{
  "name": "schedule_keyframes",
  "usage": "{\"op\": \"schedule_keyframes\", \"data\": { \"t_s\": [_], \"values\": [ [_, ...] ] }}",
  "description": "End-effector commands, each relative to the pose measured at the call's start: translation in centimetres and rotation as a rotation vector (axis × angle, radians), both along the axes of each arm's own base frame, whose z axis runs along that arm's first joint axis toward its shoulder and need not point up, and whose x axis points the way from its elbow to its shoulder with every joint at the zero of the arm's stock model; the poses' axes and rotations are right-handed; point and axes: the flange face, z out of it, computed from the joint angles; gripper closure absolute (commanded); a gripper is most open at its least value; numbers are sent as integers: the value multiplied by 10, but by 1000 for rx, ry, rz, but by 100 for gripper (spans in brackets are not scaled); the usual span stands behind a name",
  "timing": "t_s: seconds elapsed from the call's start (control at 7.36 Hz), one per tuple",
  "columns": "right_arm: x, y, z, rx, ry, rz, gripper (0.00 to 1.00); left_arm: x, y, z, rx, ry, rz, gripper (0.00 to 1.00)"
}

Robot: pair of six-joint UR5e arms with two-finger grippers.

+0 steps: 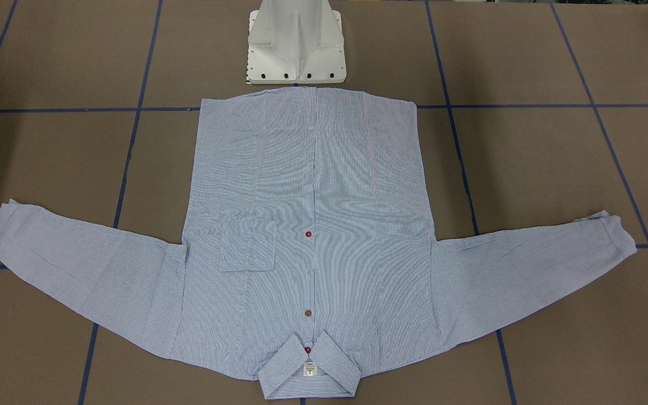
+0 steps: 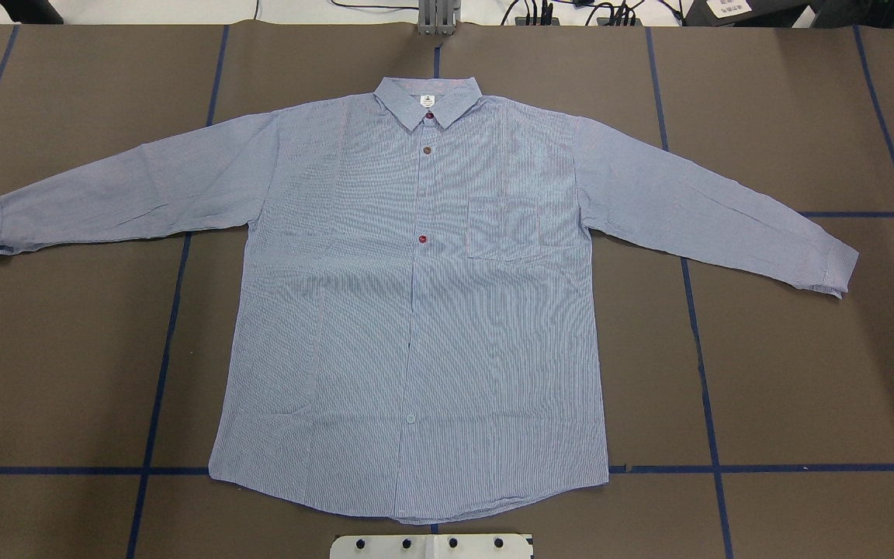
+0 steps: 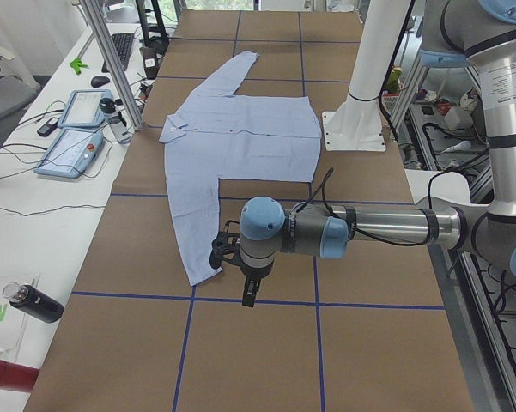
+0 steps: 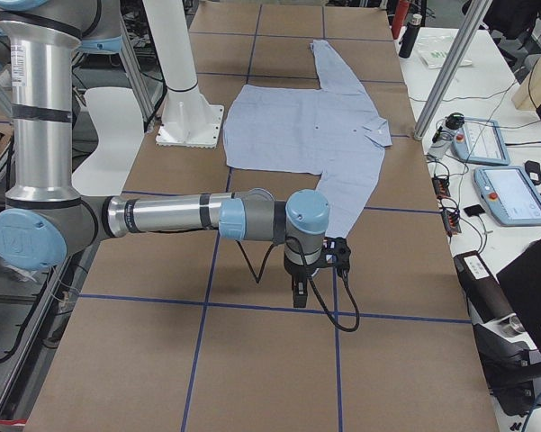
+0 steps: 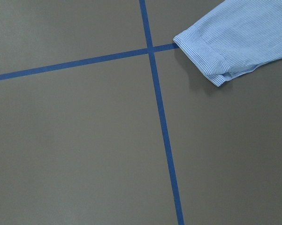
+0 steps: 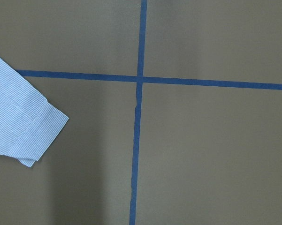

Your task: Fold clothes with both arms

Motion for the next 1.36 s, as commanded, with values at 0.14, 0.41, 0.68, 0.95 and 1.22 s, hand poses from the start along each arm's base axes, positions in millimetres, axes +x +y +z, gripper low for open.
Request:
{"op": "schedule_keyframes", "data": {
  "t_s": [0.14,0.41,0.68,0.95,1.22],
  "values": [
    [0,0,1,-3,-1,0,0,0,0,-11,22,-2,-1,0],
    [-1,-1,-16,31,-9,-1,0,0,0,-44,85,-2,-1,0],
    [-1,-6,-49,92,-8,7,0,-1,-16,-79,153,0,-14,0],
    [-3,-6,-53,96,-12,6,0,-3,-44,-107,217,-11,-27,0],
    [-6,-5,-64,116,-48,2,0,-5,-67,-109,202,-32,-58,0]
  ]
}}
